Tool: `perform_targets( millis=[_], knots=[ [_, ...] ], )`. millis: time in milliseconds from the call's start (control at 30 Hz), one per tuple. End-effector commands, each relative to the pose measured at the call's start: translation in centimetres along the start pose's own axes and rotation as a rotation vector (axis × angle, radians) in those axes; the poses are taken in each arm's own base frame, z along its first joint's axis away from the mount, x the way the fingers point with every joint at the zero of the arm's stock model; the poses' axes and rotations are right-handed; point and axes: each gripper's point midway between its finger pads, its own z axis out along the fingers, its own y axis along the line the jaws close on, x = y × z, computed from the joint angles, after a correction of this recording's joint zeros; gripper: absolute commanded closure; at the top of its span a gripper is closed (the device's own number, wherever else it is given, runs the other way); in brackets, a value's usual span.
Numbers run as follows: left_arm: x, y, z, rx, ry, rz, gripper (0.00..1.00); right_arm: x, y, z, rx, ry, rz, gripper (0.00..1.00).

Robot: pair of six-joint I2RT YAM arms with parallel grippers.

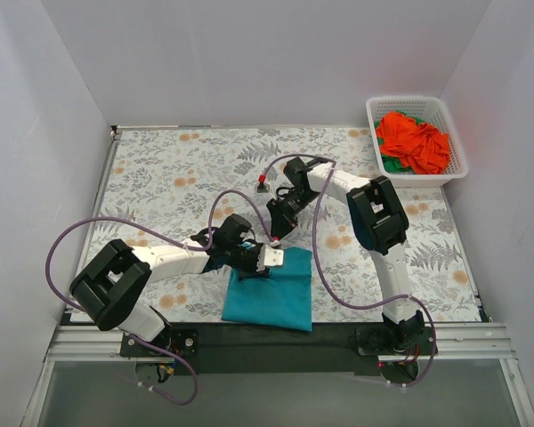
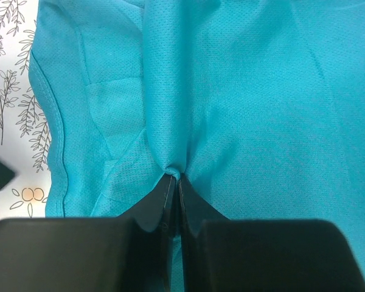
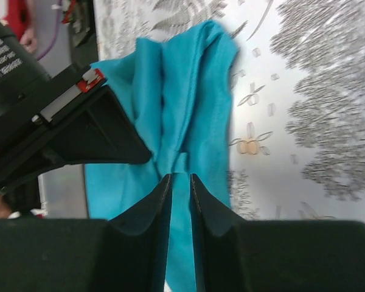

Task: Fold and stack the t-shirts
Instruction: Fold the tshirt

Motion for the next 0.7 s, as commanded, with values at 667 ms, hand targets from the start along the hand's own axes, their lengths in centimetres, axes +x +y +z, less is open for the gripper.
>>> perform_targets(
  millis=[667],
  knots=[
    [-4.4, 2.5, -2.4, -0.131, -0.049, 0.125, 1.0, 7.3, -0.4, 4.5, -0.224, 0.108, 0.18, 0.82]
  ],
)
